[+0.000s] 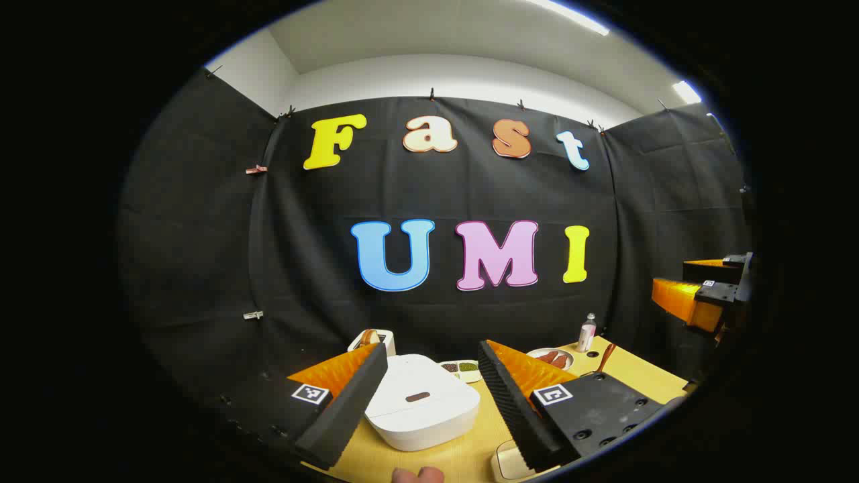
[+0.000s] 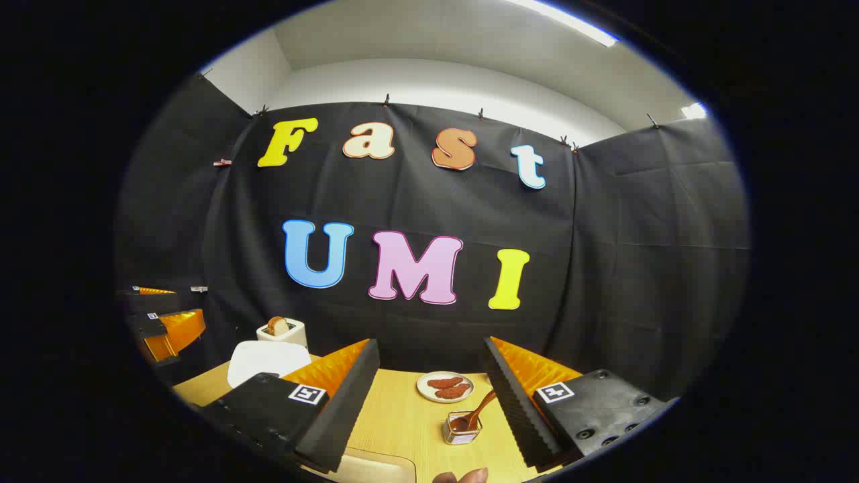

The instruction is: Close the left gripper, press the button to open the rice cooker; take a wooden spoon from the chopstick holder with the right hand, scoop a spoonful of rice and pour it into the rice cooker, then put the wooden spoon back into the chopstick holder.

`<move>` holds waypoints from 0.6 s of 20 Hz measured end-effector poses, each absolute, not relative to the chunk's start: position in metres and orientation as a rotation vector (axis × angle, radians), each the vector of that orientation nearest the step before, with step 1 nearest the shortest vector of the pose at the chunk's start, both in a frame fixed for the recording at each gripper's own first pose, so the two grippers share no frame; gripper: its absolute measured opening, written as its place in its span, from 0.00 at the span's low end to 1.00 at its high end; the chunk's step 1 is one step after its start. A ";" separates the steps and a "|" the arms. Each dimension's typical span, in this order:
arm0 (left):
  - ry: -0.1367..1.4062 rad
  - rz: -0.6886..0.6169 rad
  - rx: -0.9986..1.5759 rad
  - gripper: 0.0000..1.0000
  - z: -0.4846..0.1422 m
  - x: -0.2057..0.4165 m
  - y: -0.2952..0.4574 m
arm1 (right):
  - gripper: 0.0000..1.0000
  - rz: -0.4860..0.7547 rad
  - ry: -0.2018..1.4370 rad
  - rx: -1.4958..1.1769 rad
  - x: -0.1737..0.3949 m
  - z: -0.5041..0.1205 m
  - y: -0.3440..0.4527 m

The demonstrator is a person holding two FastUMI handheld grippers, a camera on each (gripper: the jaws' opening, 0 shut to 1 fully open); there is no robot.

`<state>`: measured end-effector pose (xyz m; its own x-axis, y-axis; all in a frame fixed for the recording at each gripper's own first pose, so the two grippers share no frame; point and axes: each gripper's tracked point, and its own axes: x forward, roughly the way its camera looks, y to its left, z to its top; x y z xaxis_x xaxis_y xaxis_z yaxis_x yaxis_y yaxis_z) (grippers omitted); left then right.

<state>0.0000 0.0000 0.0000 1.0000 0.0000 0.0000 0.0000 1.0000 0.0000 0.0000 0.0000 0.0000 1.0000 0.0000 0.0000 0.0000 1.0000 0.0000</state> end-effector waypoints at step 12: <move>-0.030 0.039 0.008 0.94 0.004 -0.005 0.007 | 0.97 0.025 -0.023 -0.008 -0.005 0.006 0.009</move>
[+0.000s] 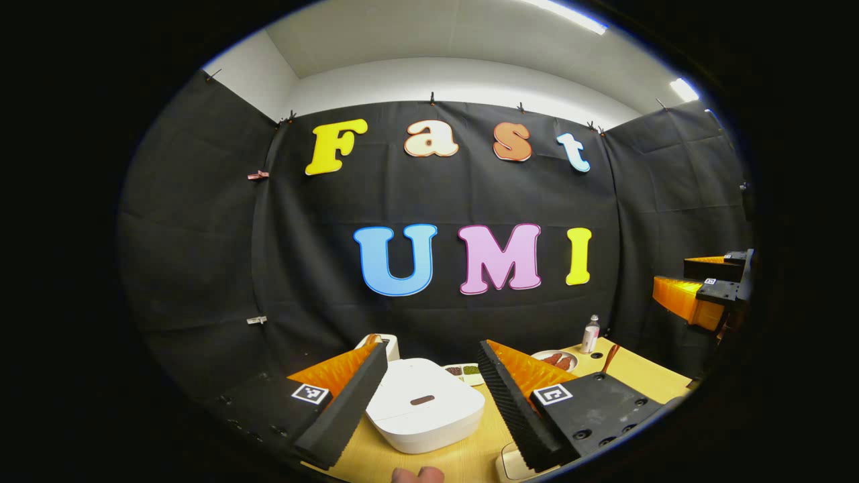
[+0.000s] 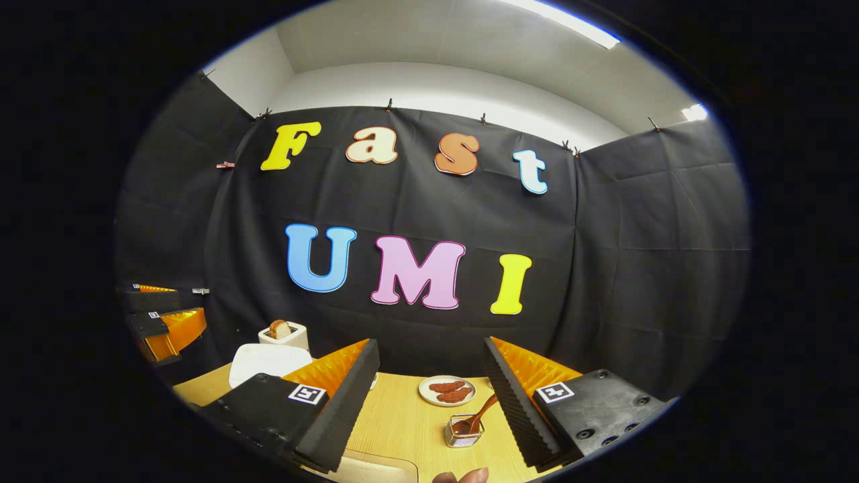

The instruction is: Close the left gripper, press the button to open the rice cooker; take a wooden spoon from the chopstick holder with the right hand, scoop a spoonful of rice and pour it into the rice cooker, then put the wooden spoon back into the chopstick holder.

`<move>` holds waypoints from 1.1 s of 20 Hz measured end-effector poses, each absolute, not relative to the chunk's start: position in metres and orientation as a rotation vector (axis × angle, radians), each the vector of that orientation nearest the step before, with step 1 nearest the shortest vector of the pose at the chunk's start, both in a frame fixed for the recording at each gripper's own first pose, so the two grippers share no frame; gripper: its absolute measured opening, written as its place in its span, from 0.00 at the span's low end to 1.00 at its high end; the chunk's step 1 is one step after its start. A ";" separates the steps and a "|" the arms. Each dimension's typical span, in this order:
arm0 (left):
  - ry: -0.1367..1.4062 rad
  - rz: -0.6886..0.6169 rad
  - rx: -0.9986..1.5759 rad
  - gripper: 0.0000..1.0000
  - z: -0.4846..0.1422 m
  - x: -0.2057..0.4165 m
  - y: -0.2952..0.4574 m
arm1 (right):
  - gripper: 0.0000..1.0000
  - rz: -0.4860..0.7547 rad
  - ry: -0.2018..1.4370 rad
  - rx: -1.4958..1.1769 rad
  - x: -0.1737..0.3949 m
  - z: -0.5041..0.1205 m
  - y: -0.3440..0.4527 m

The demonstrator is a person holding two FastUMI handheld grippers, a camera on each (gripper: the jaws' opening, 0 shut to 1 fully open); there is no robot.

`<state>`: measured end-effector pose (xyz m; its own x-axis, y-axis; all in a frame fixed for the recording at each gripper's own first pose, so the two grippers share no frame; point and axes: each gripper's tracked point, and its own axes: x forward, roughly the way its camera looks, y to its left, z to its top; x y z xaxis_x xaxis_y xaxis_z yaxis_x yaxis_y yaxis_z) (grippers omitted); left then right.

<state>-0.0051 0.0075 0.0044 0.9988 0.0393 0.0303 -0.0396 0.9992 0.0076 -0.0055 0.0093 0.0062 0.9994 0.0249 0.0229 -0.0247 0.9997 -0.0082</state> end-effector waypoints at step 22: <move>0.208 -0.192 -0.181 0.06 -0.073 0.077 0.010 | 0.97 -0.031 -0.020 -0.033 -0.037 0.008 -0.013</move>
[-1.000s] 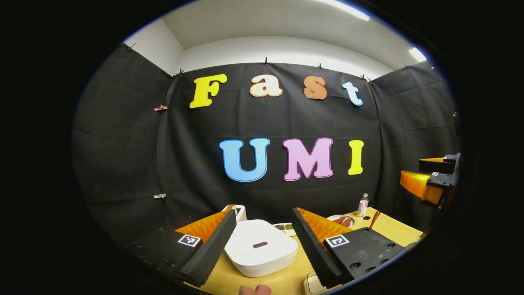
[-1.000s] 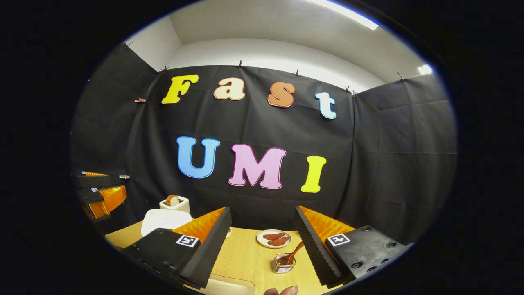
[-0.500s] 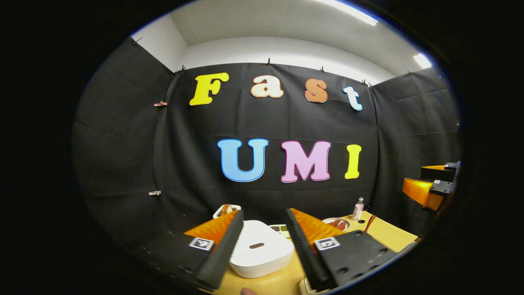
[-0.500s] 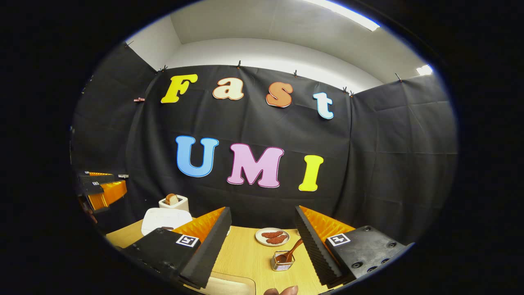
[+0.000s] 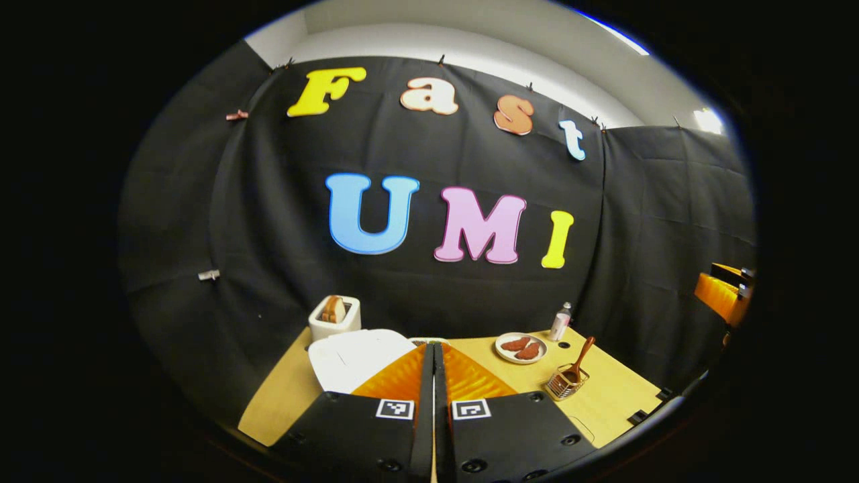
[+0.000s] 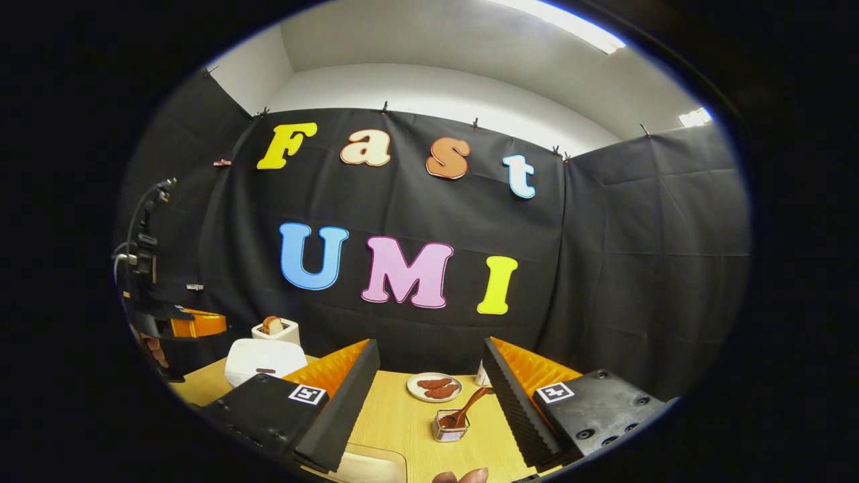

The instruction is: Close the left gripper, press the button to open the rice cooker; take a wooden spoon from the chopstick holder with the right hand, scoop a spoonful of rice and pour it into the rice cooker, then put the wooden spoon back into the chopstick holder.

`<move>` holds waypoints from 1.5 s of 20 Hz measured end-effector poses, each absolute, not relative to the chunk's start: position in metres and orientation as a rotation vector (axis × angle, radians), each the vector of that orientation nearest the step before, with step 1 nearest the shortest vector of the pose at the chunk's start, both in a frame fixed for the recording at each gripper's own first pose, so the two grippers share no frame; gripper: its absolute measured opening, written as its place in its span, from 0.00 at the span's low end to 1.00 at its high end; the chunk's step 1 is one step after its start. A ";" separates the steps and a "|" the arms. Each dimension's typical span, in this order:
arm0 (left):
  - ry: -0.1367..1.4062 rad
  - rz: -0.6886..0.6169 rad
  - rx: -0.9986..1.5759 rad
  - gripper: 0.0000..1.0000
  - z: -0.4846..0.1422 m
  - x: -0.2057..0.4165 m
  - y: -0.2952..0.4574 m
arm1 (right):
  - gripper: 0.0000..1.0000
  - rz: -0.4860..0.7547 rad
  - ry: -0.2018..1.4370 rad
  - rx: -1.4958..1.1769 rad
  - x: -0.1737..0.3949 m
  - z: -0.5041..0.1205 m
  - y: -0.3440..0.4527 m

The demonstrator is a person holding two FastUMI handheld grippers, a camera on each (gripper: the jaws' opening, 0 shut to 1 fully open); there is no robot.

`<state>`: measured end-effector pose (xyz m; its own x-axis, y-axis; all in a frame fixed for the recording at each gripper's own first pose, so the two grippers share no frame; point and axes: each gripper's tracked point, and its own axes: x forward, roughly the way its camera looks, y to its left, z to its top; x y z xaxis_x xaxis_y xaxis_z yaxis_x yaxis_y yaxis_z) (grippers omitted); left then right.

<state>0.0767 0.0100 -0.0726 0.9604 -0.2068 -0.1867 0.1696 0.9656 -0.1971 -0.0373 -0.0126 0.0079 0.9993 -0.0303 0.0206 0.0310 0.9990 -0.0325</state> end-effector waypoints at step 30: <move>0.746 -0.201 -0.207 0.08 -0.254 0.198 0.027 | 0.98 -0.166 0.036 -0.075 -0.033 -0.025 -0.093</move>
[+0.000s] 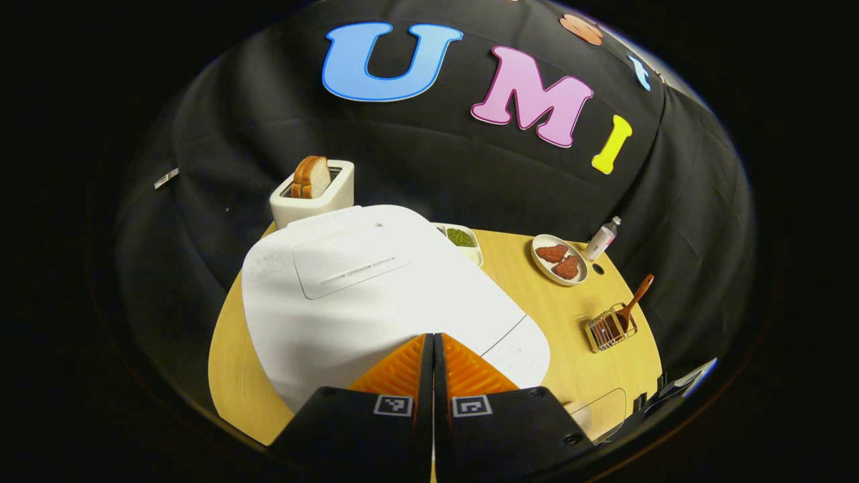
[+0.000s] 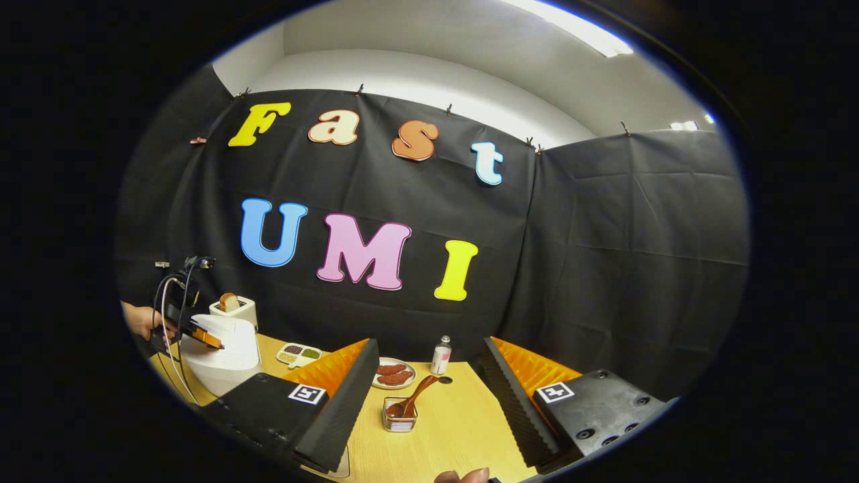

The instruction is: Close the left gripper, press the button to open the rice cooker; take a wooden spoon from the chopstick holder with the right hand, scoop a spoonful of rice and pour it into the rice cooker, then put the wooden spoon back into the chopstick holder.

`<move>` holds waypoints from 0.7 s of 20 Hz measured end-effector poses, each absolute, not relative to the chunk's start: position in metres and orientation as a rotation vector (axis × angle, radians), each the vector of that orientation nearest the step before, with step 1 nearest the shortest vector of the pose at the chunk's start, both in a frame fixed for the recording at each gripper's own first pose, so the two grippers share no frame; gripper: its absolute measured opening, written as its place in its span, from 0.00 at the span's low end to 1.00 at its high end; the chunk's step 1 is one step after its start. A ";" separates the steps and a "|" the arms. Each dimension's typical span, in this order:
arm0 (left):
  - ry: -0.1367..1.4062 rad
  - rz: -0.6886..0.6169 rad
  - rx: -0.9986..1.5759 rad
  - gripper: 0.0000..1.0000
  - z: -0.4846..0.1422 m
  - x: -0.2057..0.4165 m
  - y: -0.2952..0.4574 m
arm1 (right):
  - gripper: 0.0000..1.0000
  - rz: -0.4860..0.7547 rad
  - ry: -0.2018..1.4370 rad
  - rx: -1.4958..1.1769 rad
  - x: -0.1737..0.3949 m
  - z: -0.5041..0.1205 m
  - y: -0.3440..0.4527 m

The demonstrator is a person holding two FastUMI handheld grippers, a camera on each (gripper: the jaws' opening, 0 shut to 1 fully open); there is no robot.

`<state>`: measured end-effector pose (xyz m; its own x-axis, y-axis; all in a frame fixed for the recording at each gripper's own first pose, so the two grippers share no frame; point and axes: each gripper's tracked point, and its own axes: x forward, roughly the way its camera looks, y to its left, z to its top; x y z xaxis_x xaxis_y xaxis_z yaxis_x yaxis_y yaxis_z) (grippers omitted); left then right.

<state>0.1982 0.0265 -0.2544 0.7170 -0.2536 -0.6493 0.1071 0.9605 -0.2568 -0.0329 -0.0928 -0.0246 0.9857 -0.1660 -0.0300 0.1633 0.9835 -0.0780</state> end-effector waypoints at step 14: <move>0.332 -0.069 -0.183 0.07 -0.130 0.220 0.063 | 0.98 -0.093 0.036 -0.044 -0.028 -0.025 -0.070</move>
<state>0.2203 0.0634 -0.1297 0.9432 -0.0976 -0.3175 0.0376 0.9811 -0.1898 -0.0278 -0.0697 -0.0251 0.9950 -0.0938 -0.0335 0.0923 0.9947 -0.0457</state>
